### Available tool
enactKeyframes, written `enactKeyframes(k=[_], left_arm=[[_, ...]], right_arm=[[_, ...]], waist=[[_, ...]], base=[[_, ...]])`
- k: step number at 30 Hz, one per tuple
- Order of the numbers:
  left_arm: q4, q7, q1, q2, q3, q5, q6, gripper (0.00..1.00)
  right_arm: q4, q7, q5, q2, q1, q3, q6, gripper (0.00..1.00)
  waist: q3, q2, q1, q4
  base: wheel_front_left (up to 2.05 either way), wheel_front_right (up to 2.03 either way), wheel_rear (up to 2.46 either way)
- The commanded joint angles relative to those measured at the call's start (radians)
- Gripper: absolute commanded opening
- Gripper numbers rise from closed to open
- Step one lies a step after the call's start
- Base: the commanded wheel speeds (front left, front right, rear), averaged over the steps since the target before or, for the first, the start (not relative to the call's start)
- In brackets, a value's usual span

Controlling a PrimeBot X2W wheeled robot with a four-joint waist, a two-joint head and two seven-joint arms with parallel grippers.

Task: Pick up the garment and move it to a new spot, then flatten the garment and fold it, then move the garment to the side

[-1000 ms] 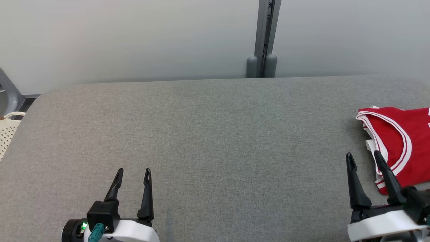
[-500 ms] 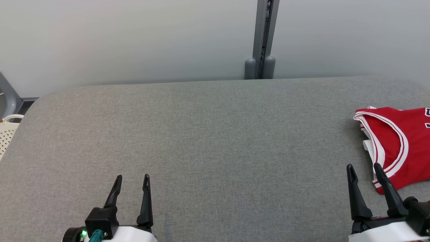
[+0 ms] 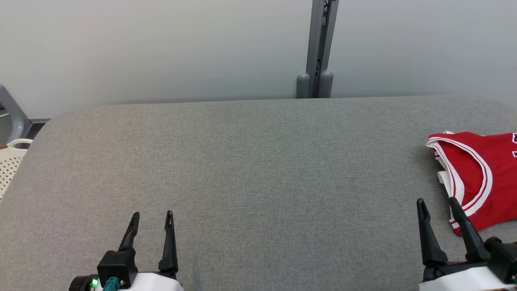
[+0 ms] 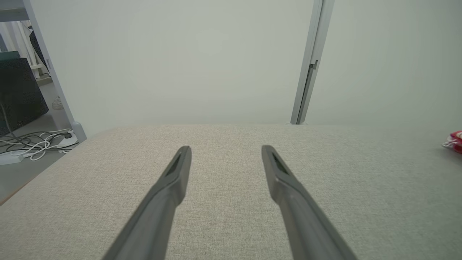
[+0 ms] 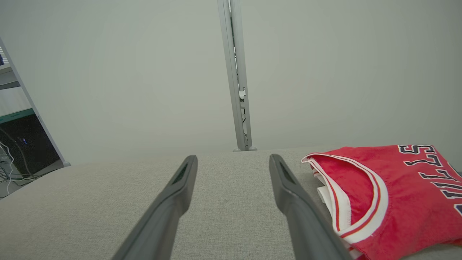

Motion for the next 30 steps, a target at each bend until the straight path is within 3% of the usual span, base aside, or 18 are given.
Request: enactKeyframes(k=[1, 14, 15, 19, 30], left_arm=[[-0.004, 0.001, 0.013, 0.005, 0.001, 0.001, 0.01, 1.0], [-0.013, 0.026, 0.017, 0.016, -0.011, -0.009, 0.01, 1.0], [-0.01, 0.027, 0.012, 0.011, -0.012, -0.003, 0.007, 0.0], [0.024, 0.028, 0.033, 0.001, -0.018, -0.008, 0.006, 0.0], [0.029, 0.068, 0.007, 0.0, 0.025, -0.218, -0.043, 0.0]], right_arm=[[0.002, 0.001, 0.008, -0.003, -0.002, -0.003, 0.0, 1.0], [0.008, -0.002, 0.017, -0.003, -0.004, -0.002, 0.0, 1.0], [0.009, 0.0, 0.011, 0.0, 0.0, 0.0, 0.0, 0.0], [0.045, 0.001, 0.016, 0.011, 0.016, 0.004, 0.0, 0.0], [0.068, 0.036, 0.232, -0.001, -0.014, 0.003, 0.0, 0.0]], waist=[[-0.001, 0.0, 0.0, 0.0], [0.004, 0.0, 0.0, -0.001], [0.004, 0.0, 0.0, -0.001], [0.004, 0.0, 0.0, -0.001], [0.005, 0.0, 0.0, -0.004]], base=[[0.0, 0.0, 0.0], [0.0, 0.0, 0.0], [0.0, 0.0, 0.0], [0.0, 0.0, 0.0], [0.0, 0.0, 0.0]])
